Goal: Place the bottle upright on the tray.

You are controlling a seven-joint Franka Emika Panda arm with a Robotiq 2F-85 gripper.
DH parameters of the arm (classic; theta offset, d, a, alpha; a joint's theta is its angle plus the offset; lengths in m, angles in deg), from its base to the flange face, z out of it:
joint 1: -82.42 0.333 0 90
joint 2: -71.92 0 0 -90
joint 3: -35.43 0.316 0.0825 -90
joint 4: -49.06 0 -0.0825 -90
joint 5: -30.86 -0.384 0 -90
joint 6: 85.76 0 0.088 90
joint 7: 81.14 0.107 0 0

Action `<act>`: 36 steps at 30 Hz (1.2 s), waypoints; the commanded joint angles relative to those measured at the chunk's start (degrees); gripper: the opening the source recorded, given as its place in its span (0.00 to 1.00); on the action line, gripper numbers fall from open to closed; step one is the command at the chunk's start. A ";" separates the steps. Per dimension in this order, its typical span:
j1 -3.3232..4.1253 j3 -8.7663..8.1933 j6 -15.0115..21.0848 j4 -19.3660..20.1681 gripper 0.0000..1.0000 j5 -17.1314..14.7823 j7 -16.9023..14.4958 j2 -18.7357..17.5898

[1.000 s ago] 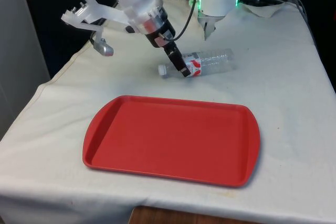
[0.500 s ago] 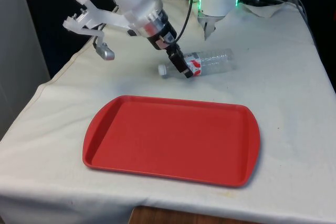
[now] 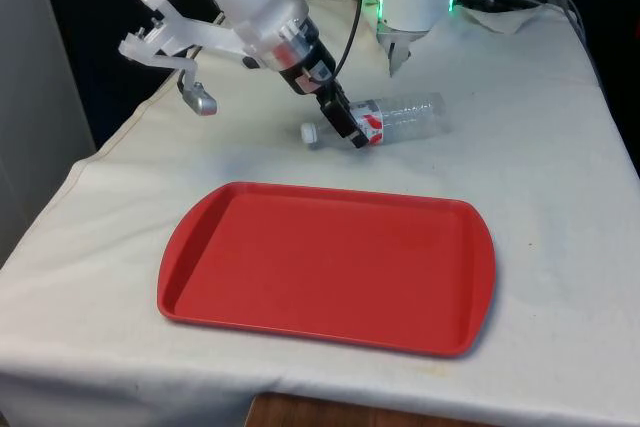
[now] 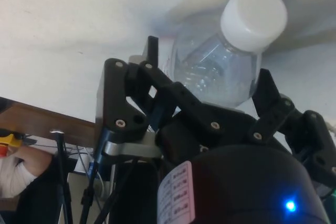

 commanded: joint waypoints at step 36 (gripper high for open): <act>0.34 -1.09 -2.98 -0.29 0.14 1.72 2.35 2.58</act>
